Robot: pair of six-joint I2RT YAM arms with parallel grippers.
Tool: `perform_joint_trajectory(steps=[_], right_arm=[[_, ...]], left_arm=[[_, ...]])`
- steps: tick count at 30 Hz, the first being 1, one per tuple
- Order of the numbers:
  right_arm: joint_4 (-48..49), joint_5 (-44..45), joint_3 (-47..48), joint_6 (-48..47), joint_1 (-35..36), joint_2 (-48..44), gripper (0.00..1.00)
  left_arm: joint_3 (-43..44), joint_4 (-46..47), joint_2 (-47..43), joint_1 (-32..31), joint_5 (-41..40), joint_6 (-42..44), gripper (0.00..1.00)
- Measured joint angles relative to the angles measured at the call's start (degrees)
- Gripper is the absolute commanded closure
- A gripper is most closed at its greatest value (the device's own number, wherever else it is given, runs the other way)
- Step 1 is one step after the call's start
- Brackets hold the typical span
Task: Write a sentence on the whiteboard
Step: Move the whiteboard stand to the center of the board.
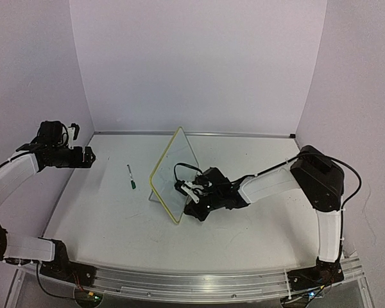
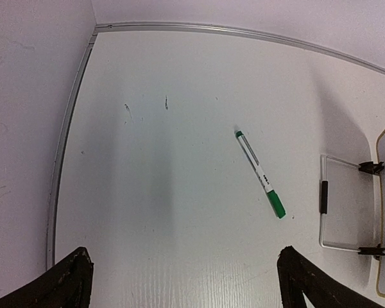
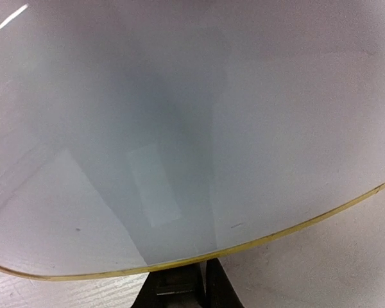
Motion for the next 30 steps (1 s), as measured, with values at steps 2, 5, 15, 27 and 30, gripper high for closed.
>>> perform_joint_trajectory(steps=[2,5,15,27,30], right_arm=[[1.70,1.95,-0.31,0.29,1.01,0.00,0.96],[3.71,6.81,-0.71,3.24,2.96,0.00,1.00],[-1.39,25.51,3.11,21.20,6.03,1.61,1.00],[-20.75,45.85,22.26,45.42,7.26,12.48,1.00],[-24.88,48.81,27.19,50.90,7.31,15.34,1.00]], left_arm=[[0.00,-0.04,0.17,0.00,0.00,0.00,0.00],[0.00,-0.04,0.19,0.00,0.02,0.00,0.00],[0.00,-0.07,0.17,0.00,0.71,-0.04,0.01],[0.00,-0.13,-0.16,0.00,2.25,-0.11,0.01],[0.00,-0.16,-0.16,0.00,2.40,-0.19,0.01]])
